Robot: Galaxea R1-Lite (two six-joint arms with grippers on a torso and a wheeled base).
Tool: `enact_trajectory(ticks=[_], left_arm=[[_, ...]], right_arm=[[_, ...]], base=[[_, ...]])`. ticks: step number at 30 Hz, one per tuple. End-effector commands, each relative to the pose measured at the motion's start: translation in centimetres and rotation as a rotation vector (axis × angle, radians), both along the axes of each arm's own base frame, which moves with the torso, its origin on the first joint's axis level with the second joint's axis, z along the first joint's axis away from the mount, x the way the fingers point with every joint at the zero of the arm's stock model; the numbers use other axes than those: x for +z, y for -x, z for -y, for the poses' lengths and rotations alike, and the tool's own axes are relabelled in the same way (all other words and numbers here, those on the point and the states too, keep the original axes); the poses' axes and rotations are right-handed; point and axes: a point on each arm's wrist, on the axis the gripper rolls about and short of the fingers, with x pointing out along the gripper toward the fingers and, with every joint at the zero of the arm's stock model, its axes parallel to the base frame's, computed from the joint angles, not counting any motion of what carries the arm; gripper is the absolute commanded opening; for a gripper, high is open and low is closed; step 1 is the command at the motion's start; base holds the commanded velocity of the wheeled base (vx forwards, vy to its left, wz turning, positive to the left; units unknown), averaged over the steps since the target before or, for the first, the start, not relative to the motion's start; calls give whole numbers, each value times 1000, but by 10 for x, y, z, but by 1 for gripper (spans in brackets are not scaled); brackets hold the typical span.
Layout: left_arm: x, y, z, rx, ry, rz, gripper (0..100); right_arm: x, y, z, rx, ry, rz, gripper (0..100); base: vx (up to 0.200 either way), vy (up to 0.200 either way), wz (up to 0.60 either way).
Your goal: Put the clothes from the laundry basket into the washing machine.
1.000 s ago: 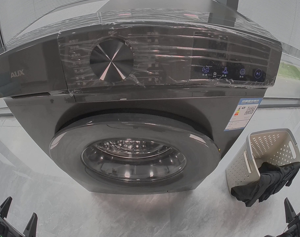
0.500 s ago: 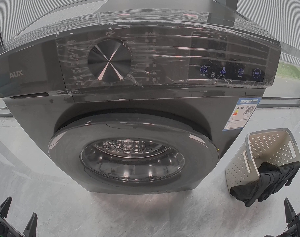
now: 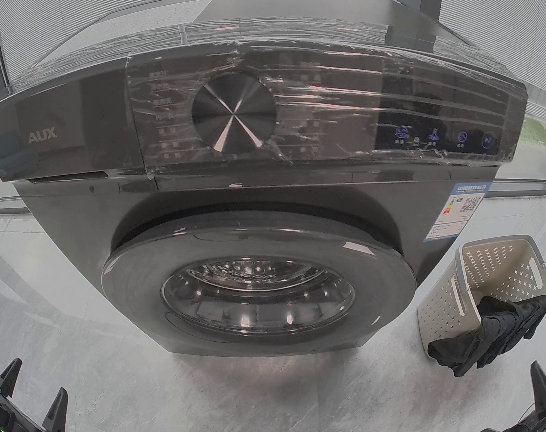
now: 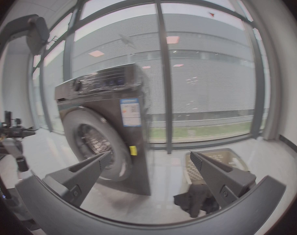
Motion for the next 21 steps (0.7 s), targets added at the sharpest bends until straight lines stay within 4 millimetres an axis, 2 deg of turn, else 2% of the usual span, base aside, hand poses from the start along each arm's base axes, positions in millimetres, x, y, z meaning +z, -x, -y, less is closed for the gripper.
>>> enact_trajectory(ticks=[1,3,6,11,18,21], left_arm=[[-5,0,0,1,0,-1,100],[-5,0,0,1,0,-1,100],[-5,0,0,1,0,-1,100],[-5,0,0,0,0,-1,100],[-5,0,0,0,0,-1,100],[-5,0,0,0,0,-1,100]], right_arm=[[9,-21,-4,209,-7,-208,100],[13,-27,-5,232,-1,-237,100],[22,-53,-6,318,36,-307,100],[29,-84,-11,432,71,-362,100],[38,-117,-22,490,76,-427,100],[47,-123,-33,569,6,-458,100]], base=[[0,0,0],[0,0,0],[0,0,0],[0,0,0],[0,0,0],[0,0,0]])
